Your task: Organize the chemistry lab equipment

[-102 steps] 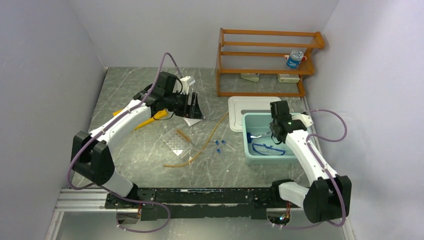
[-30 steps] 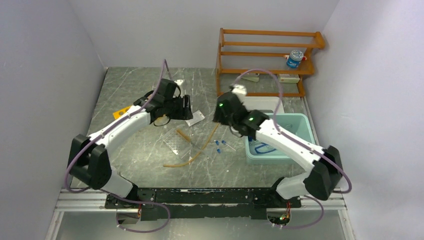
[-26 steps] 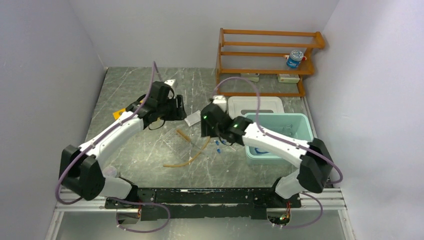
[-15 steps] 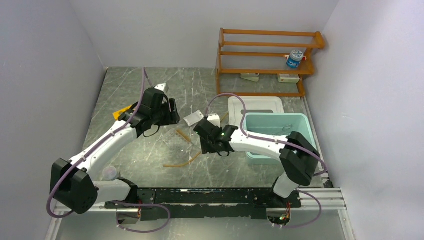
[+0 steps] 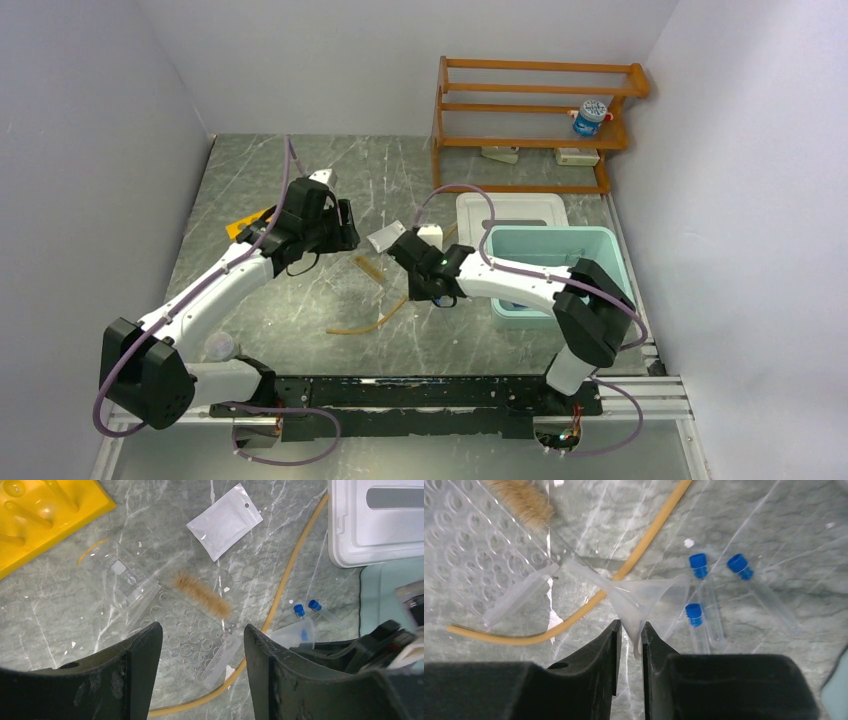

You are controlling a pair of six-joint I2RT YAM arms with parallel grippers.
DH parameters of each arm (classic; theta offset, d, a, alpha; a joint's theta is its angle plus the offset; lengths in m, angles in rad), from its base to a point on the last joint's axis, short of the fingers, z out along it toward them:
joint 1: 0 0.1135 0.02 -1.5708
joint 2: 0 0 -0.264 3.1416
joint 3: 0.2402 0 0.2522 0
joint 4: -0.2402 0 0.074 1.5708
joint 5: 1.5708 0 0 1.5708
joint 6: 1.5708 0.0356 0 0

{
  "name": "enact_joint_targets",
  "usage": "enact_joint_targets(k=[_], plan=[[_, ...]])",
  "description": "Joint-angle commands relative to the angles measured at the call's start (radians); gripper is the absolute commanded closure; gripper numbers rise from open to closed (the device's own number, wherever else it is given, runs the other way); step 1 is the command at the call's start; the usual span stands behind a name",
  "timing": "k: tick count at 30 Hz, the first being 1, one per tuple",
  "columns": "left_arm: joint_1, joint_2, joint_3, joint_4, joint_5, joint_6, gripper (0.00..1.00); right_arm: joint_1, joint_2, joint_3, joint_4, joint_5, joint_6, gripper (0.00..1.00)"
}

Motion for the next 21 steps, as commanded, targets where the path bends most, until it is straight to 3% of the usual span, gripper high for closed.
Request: enact_joint_targets(k=[1,7,12,18,21], plan=[[0.006,-0.017,0.001,0.009,0.015,-0.004,0.35,-0.052,-0.066,0.056,-0.051,0.017,-0.039,0.93],[0.006,-0.003,0.020,0.011,0.014,0.003,0.35,-0.177,-0.190,0.105,-0.063,-0.059,-0.127,1.00],[0.006,0.015,0.029,0.021,0.026,0.004,0.35,-0.290,-0.266,0.147,-0.065,-0.145,-0.194,1.00],[0.006,0.032,0.032,0.037,0.049,0.007,0.35,-0.376,-0.308,0.229,-0.190,-0.042,-0.197,1.00],[0.007,0.041,0.030,0.045,0.065,0.011,0.35,-0.425,-0.348,0.252,-0.298,0.101,-0.122,1.00]])
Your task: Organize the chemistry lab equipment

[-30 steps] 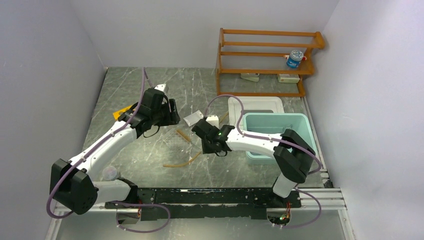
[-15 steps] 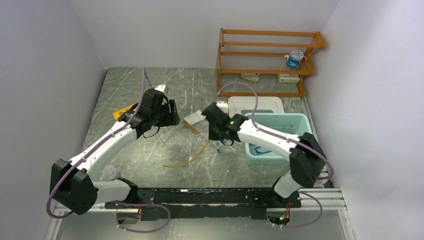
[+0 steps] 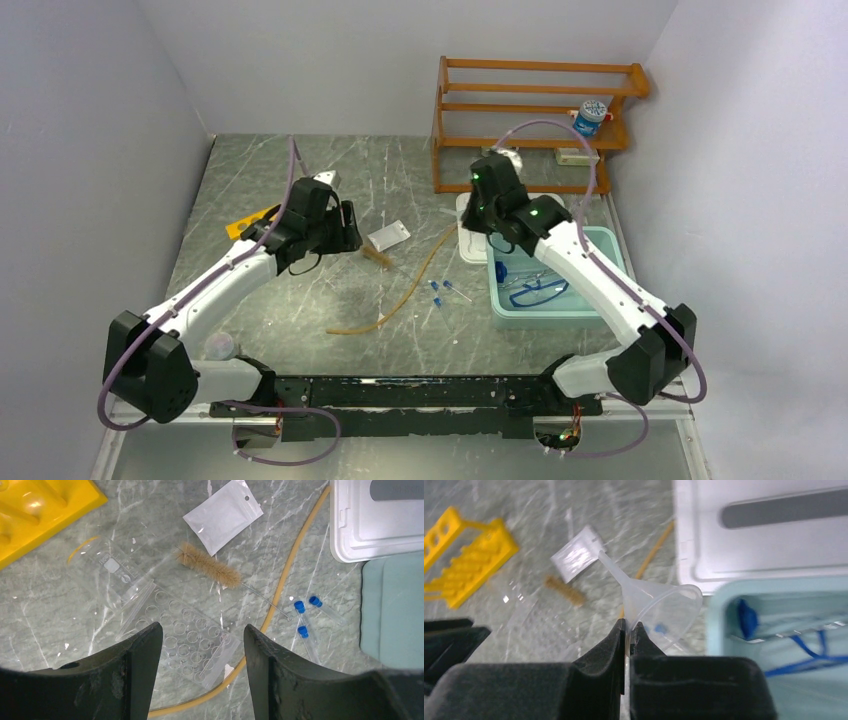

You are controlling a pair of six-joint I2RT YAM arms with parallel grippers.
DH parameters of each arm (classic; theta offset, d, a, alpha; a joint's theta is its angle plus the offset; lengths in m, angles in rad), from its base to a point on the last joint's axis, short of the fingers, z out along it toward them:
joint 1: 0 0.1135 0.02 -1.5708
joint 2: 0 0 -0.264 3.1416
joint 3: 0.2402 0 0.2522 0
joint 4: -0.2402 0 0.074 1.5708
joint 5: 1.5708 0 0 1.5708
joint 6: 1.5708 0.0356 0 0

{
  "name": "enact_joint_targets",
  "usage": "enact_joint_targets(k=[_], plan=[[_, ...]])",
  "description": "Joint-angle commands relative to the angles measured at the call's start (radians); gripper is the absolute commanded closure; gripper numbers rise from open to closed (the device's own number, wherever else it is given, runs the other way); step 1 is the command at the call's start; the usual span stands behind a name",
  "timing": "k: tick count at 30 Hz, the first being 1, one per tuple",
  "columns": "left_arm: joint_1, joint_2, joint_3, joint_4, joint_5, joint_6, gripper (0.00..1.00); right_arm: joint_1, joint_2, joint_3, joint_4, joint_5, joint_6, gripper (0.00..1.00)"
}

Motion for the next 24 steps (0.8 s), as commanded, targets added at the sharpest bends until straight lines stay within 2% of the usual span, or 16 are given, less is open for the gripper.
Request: enact_joint_targets(k=[1,6,12,18,24], plan=[[0.006,0.017,0.028,0.042,0.050,0.011,0.35,-0.069,-0.075,0.049,-0.210,0.230,0.095,1.00],[0.006,0.030,0.025,0.051,0.065,0.015,0.35,-0.073,-0.217,-0.020,-0.326,0.402,0.196,1.00],[0.006,0.046,0.023,0.057,0.079,0.012,0.35,-0.074,-0.304,-0.086,-0.461,0.425,0.242,1.00],[0.006,0.065,0.017,0.071,0.111,0.002,0.36,-0.108,-0.322,-0.308,-0.347,0.177,0.029,1.00],[0.006,0.071,0.021,0.067,0.118,0.006,0.36,-0.166,-0.300,-0.355,-0.295,-0.075,-0.172,1.00]])
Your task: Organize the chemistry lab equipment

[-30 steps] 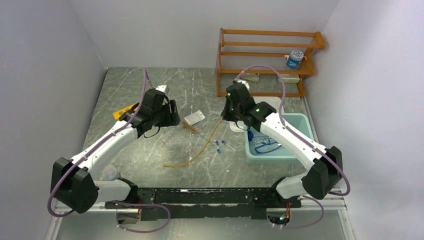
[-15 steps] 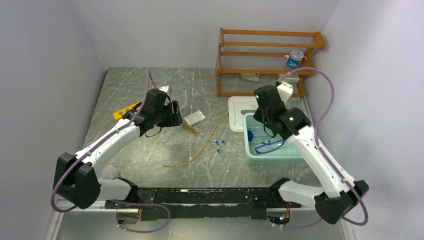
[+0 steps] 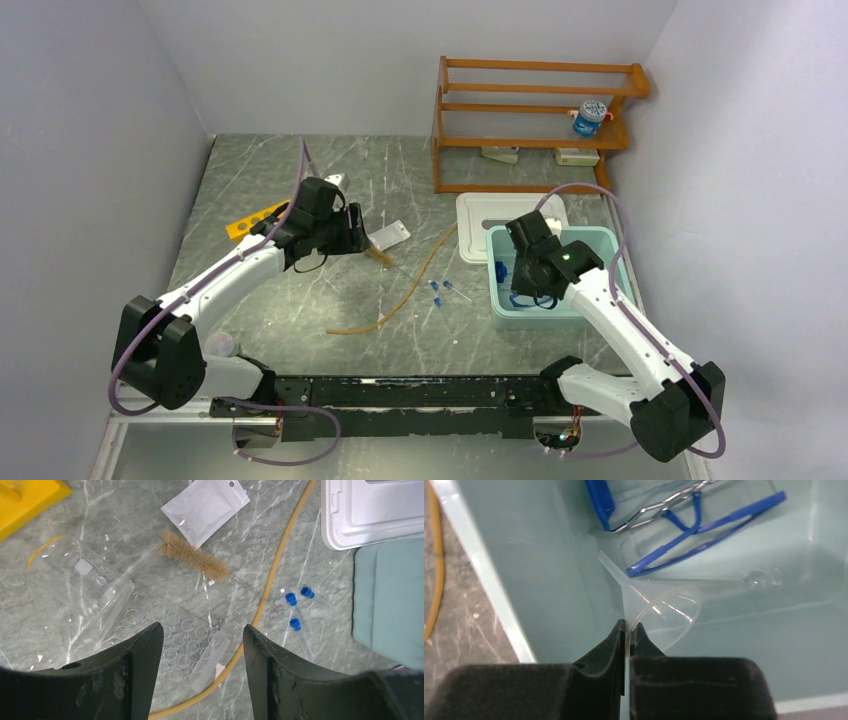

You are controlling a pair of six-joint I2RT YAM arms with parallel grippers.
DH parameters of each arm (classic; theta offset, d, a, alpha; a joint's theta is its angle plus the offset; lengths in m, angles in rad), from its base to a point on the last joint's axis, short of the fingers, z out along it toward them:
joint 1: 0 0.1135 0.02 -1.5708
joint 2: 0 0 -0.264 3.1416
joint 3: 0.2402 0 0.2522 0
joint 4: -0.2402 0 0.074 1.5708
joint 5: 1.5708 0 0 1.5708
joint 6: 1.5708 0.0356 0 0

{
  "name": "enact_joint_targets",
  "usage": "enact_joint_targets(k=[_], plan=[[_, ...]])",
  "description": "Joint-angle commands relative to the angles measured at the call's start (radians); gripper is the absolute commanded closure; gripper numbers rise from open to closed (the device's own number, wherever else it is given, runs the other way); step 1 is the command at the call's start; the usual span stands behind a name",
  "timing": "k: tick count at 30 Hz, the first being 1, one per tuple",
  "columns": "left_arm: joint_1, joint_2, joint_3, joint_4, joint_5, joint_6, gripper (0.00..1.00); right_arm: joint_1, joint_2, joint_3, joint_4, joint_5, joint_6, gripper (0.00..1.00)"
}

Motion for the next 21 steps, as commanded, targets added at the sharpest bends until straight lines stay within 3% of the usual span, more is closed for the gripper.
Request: enact_joint_targets(k=[1,8,13,21], plan=[[0.006,0.004,0.023,0.028,0.036,0.005,0.36,-0.044,0.021,0.004,0.052,-0.243,-0.199,1.00],[0.006,0.003,0.045,0.003,0.024,0.024,0.36,-0.120,0.144,0.039,0.016,-0.451,-0.285,1.00],[0.006,-0.019,0.042,-0.020,-0.005,0.035,0.36,-0.144,0.204,0.046,-0.014,-0.432,-0.258,0.96],[0.006,-0.011,0.035,-0.006,0.021,0.029,0.36,-0.152,0.192,0.121,-0.056,-0.248,-0.197,0.61]])
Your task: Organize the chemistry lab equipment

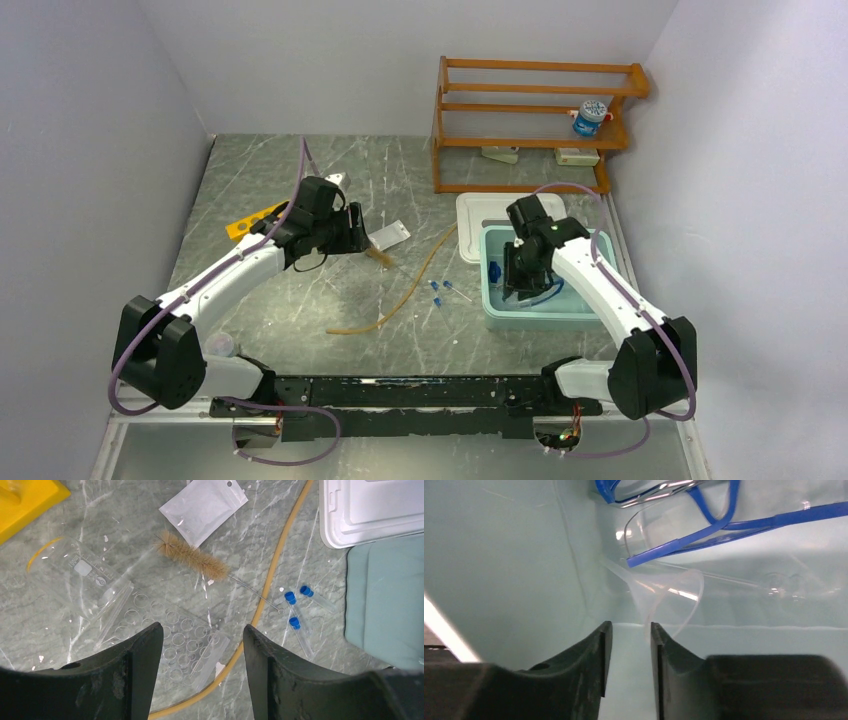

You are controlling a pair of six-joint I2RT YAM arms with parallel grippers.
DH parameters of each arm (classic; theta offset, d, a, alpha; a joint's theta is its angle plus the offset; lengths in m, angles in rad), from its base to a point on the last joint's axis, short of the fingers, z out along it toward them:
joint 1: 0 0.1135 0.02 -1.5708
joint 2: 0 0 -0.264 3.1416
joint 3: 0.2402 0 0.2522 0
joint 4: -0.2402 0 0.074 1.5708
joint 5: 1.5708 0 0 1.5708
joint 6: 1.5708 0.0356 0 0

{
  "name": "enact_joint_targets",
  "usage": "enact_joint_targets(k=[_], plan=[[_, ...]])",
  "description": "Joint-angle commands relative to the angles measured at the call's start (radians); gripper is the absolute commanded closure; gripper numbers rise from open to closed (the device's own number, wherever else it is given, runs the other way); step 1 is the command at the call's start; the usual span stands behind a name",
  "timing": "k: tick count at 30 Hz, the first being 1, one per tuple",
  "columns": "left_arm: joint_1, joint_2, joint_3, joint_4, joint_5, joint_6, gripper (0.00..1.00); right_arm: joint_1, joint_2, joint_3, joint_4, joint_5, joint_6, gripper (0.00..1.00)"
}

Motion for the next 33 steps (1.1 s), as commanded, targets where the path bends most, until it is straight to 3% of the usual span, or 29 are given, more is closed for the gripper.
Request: enact_joint_targets(k=[1,10,16,24,33], plan=[[0.006,-0.012,0.026,0.006,0.014,0.011,0.35,-0.008,-0.032,0.098,-0.045,0.123,0.024,0.58],[0.006,-0.007,0.032,0.010,0.003,-0.009,0.34,-0.007,-0.028,0.358,-0.065,0.199,0.002,0.49],[0.006,-0.009,0.060,0.003,-0.038,-0.025,0.34,0.019,0.012,0.501,0.102,0.113,-0.027,0.48],[0.007,-0.043,0.121,0.025,-0.185,-0.041,0.35,0.294,0.274,0.669,0.233,0.149,-0.036,0.46],[0.009,-0.187,0.071,0.061,-0.480,-0.086,0.33,0.501,0.517,0.523,0.445,0.092,-0.040,0.43]])
